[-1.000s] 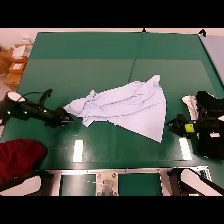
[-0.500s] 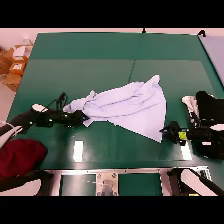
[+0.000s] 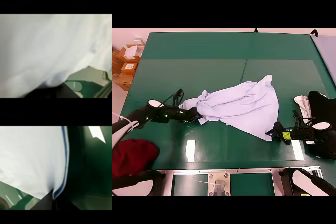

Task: Fold the shirts.

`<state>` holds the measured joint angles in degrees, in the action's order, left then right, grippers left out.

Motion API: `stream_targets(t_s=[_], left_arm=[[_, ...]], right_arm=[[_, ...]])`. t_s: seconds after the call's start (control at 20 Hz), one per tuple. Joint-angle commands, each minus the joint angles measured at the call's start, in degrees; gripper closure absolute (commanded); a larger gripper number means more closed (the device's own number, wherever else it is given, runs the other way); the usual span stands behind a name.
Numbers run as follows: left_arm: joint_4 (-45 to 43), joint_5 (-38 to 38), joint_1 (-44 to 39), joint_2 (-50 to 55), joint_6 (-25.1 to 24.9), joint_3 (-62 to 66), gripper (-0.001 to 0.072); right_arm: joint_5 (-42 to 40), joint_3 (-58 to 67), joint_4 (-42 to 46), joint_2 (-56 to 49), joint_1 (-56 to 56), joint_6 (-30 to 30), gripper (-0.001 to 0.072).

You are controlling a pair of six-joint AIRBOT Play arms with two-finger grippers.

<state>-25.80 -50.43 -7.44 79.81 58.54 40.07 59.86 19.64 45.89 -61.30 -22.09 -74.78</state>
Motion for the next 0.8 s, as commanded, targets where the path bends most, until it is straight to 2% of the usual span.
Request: stream_targets(t_s=[0.0, 0.1, 0.2, 0.4, 0.6, 0.65, 0.75], left_arm=[[-0.9, -7.8, 0.0, -3.3, 0.1, 6.4, 0.0685], [-7.8, -10.1, 0.0, -10.7, 5.0, 14.5, 0.0685], [-16.6, -10.1, 0.0, -19.1, 10.4, 25.4, 0.0685], [-36.2, -11.3, 0.0, -30.0, 17.2, 55.1, 0.0685], [-43.5, -15.2, 0.0, -30.8, 17.9, 83.7, 0.0685], [-43.5, -14.3, 0.0, -31.0, 17.9, 87.5, 0.0685], [-43.5, -13.1, 0.0, -31.5, 17.9, 92.1, 0.0685]], right_arm=[[3.7, 3.5, -7.6, 0.5, 1.3, 4.1, 0.0698], [9.3, 13.4, -10.8, 1.8, 1.3, 4.1, 0.0697], [13.4, 28.3, -14.6, 4.2, 1.1, 2.5, 0.0697], [13.3, 66.0, -15.8, 7.1, -1.6, -1.3, 0.0697], [9.4, 98.6, -14.8, 7.1, -9.9, -4.4, 0.0697], [8.4, 104.0, -14.7, 7.4, -12.7, -4.8, 0.0697], [5.3, 106.8, -14.4, 10.1, -16.3, -4.7, 0.0698]])
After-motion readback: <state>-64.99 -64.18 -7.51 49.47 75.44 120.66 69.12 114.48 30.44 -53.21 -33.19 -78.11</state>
